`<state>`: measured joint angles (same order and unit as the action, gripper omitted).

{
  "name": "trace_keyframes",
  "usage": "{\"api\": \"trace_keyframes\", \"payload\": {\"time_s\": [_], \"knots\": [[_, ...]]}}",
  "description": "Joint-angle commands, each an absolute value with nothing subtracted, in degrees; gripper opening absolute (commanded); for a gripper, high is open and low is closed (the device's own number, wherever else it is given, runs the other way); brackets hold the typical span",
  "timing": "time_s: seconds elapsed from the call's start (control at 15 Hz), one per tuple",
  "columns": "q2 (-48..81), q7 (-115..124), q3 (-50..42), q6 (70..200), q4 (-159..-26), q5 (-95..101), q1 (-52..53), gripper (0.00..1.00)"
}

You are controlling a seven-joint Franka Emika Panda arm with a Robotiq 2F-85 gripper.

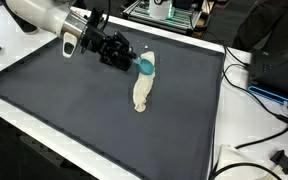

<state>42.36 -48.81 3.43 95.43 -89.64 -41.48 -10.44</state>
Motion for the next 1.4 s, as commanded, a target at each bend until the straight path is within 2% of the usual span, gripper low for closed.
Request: {"api": "trace_keyframes", "payload": {"time_s": [0.0,0.87,1.33], "knots": [[43.07,-51.93,4.18,94.78,-90.20,-41.25,-11.54,0.25],[36.91,-48.32,3.88,91.03,-90.32,-38.93,-9.63,0.25],[29.11,-32.14,2.61,93.41,-92.22,-38.23,-6.88,0.25]]}}
